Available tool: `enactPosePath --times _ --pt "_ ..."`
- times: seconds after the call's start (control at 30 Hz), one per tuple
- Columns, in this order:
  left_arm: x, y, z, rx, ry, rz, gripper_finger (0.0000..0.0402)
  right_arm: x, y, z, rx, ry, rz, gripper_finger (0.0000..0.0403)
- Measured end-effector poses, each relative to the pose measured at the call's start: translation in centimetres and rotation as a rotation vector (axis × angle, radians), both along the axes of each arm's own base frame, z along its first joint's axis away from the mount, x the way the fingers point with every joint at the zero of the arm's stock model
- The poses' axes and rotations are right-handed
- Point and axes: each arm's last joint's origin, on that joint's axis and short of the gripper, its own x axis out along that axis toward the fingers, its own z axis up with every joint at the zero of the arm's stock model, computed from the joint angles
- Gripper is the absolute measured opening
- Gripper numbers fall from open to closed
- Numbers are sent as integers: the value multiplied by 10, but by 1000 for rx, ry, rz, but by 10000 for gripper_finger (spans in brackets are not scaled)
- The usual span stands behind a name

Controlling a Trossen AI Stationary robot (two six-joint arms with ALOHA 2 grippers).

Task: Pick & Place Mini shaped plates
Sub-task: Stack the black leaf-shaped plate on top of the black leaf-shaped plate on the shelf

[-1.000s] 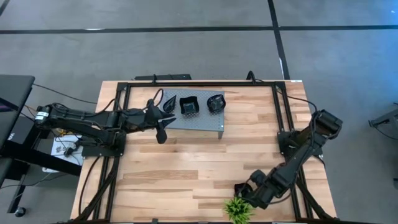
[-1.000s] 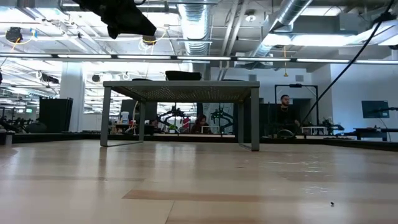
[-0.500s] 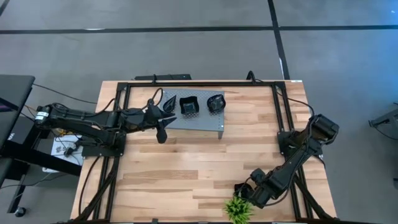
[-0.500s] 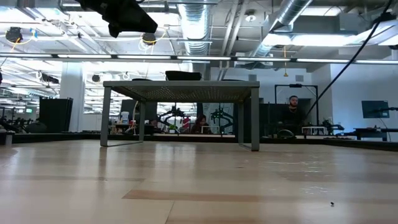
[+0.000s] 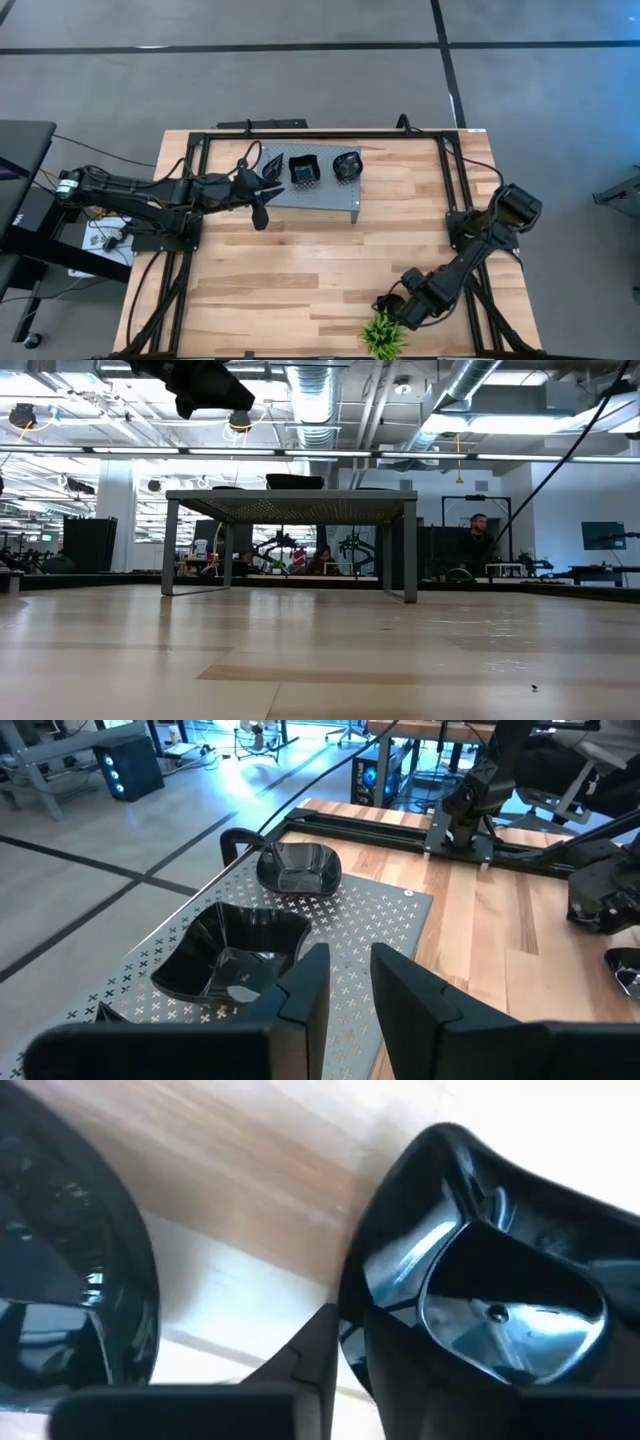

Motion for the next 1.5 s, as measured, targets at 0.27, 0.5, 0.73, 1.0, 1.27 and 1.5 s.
enactPosePath --times 0.27,0.5,0.73,1.0,1.27,1.5 --pt "0 0 0 0 -5 0 79 9 4 12 30 -1 -9 3" --pt "0 0 1 0 -6 0 79 12 6 23 22 2 5 2" --pt "0 0 0 0 -4 -1 79 12 6 23 18 6 -20 1" --pt "0 0 0 0 -2 -1 79 15 3 22 13 20 -70 22" --pt "0 0 0 1 1 -1 79 22 -4 22 16 17 -52 67" --pt "0 0 -1 1 6 -1 79 20 -3 21 17 10 -16 82"
